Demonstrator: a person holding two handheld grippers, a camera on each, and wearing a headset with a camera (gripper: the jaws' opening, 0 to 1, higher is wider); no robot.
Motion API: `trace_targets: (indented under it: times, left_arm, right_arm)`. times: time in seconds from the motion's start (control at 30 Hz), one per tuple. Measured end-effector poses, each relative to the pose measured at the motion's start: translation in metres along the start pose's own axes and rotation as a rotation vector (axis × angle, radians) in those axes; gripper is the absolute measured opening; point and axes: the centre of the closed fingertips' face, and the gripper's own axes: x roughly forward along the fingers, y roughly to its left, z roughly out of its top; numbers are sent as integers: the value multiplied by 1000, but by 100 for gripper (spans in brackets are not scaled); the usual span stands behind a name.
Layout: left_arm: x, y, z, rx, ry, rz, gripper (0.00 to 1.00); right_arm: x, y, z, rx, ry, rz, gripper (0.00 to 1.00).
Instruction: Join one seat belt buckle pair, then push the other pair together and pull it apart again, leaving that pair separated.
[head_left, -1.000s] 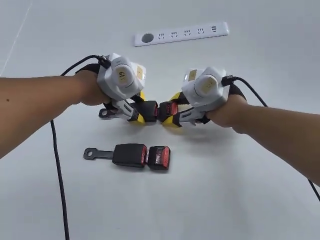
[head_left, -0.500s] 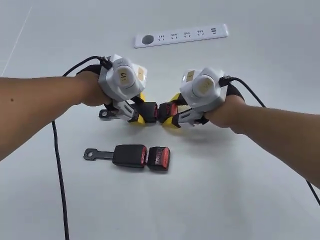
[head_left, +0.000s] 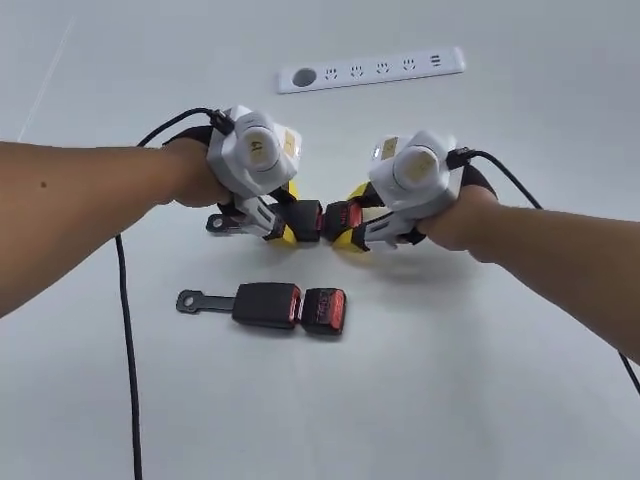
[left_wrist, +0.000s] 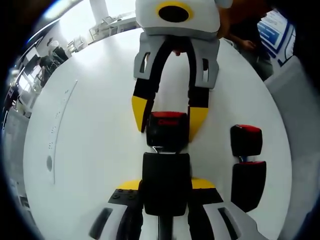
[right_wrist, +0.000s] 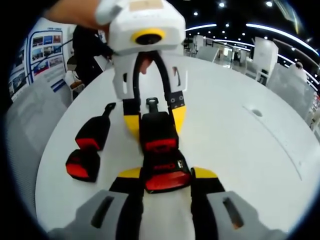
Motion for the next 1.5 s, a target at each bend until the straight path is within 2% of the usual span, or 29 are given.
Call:
trace_targets:
  times: [0.23,0.43,0.63,0.9,1.27,1.3,1.5]
  left_arm:
    - [-1,0,-5,-15,-22,0,34]
    - [0,-1,-4,-17,-22,0,34]
    - [0,-1,-4,-24,-34,3,34]
    - [1,-1,-4,-30,-40,3,35]
    - [1,0,-4,-32,-50,2,35]
    - [1,0,-4,-33,-52,2,35]
    - [1,1,-4,-37,-58,2,35]
  right_arm:
    - [-9,0,-6,0,-11,0,35]
    - [-15,0,-11,-5,-23,6,35]
    - [-21,2,-14,-13,-22,4,36]
    - [-33,2,-29,-5,0,6,36]
    - [-68,-8,-44,-8,-3,-5,36]
    - [-72,-7,-49,6,14,-1,36]
    - [-90,-12,-63,23,20,-9,36]
